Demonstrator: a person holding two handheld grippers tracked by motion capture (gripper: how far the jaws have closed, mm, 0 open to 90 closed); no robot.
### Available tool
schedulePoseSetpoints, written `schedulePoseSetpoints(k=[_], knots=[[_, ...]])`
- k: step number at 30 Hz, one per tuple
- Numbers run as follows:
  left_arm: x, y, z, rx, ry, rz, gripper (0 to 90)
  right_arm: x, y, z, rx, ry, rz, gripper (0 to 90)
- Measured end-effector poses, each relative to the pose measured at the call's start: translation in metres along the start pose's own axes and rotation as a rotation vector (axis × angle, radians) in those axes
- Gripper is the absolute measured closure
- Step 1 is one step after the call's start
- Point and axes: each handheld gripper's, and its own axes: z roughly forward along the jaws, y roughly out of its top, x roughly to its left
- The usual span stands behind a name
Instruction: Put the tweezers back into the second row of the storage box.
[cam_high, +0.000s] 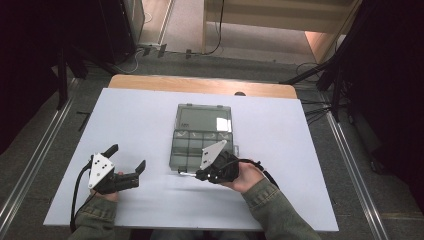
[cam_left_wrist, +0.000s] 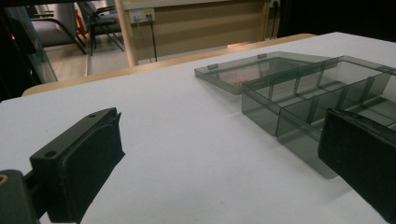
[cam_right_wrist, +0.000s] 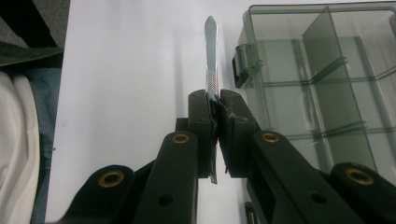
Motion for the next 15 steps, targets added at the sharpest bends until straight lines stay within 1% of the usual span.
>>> schedulePoseSetpoints(k=[3,5,7,8,15], knots=[[0.000,0.000,0.000,-0.002,0.002,-0.001,0.0,-0.001,-0.001,-0.001,-0.006,0.000,0.005,85.7],[0.000,0.000,0.000,-0.001,0.000,-0.001,0.0,-0.003,-0.003,-0.004,-0.014,-0.015,0.017,85.7],[0.000,0.000,0.000,0.000,-0.001,-0.001,0.0,-0.004,-0.004,-0.005,-0.018,-0.018,0.020,85.7],[0.000,0.000,0.000,-0.001,0.000,-0.001,0.0,-0.006,-0.006,-0.008,-0.024,-0.023,0.033,85.7],[0.000,0.000,-0.001,-0.001,0.002,-0.001,0.0,-0.012,-0.010,-0.012,-0.039,-0.038,0.059,85.7]])
